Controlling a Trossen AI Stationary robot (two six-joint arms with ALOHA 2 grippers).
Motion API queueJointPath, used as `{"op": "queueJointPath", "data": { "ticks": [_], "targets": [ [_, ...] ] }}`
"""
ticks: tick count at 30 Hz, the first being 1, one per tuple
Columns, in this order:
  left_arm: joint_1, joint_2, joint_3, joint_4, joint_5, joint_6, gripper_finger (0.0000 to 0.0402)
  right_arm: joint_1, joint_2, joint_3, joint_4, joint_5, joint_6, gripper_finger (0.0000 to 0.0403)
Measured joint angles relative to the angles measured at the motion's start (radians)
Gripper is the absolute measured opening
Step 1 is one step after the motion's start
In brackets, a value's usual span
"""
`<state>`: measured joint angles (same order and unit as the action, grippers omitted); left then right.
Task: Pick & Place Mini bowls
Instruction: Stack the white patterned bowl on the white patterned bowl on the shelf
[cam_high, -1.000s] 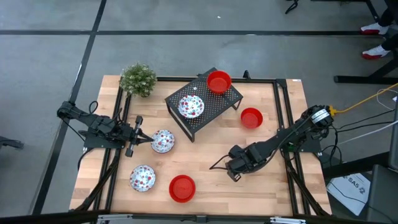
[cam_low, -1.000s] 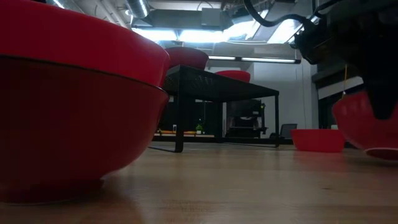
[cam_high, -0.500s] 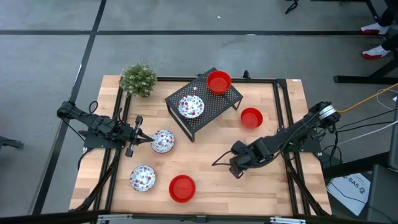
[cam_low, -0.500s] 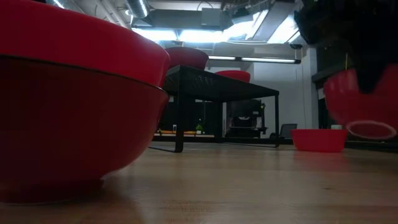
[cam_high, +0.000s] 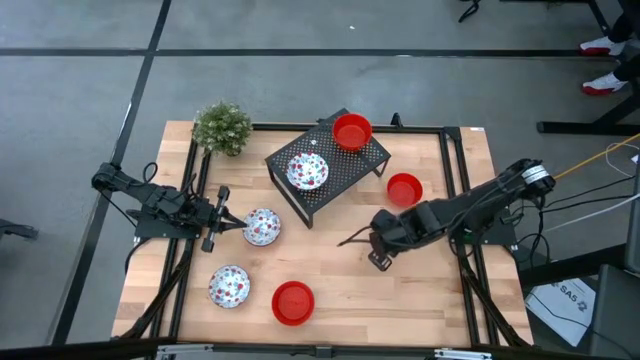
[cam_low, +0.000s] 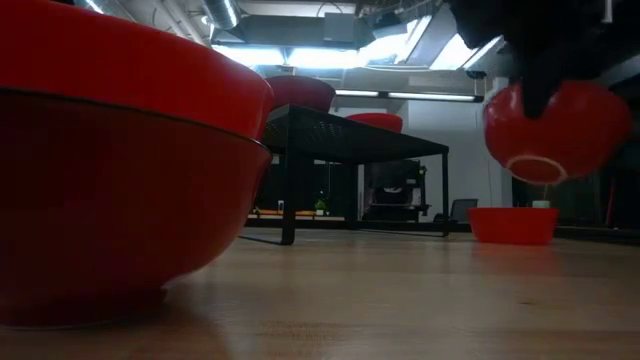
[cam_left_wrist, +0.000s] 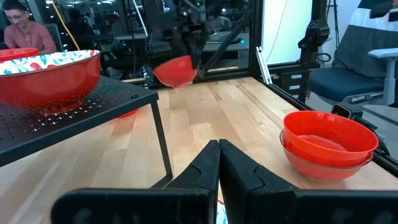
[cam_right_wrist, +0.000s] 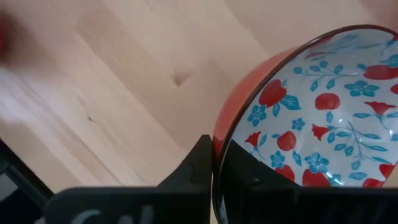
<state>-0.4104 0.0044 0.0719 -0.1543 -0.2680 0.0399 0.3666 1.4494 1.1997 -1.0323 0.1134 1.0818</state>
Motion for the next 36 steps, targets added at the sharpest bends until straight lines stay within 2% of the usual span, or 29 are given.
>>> {"op": "queueJointPath", "data": {
  "ticks": [16, 28, 36],
  "targets": [
    [0.000, 0.000, 0.000, 0.000, 0.000, 0.000, 0.0004, -0.168, 0.000, 0.337, -0.220, 0.180, -0.379, 0.0014],
    [0.000, 0.000, 0.000, 0.000, 0.000, 0.000, 0.0004, -0.257, 0.016, 0.469, -0.206, 0.283, -0.704, 0.0014],
    [0.000, 0.000, 0.000, 0.000, 0.000, 0.000, 0.0004, -0.272, 0.076, 0.502, -0.088, 0.287, -0.968, 0.0014]
  ]
}}
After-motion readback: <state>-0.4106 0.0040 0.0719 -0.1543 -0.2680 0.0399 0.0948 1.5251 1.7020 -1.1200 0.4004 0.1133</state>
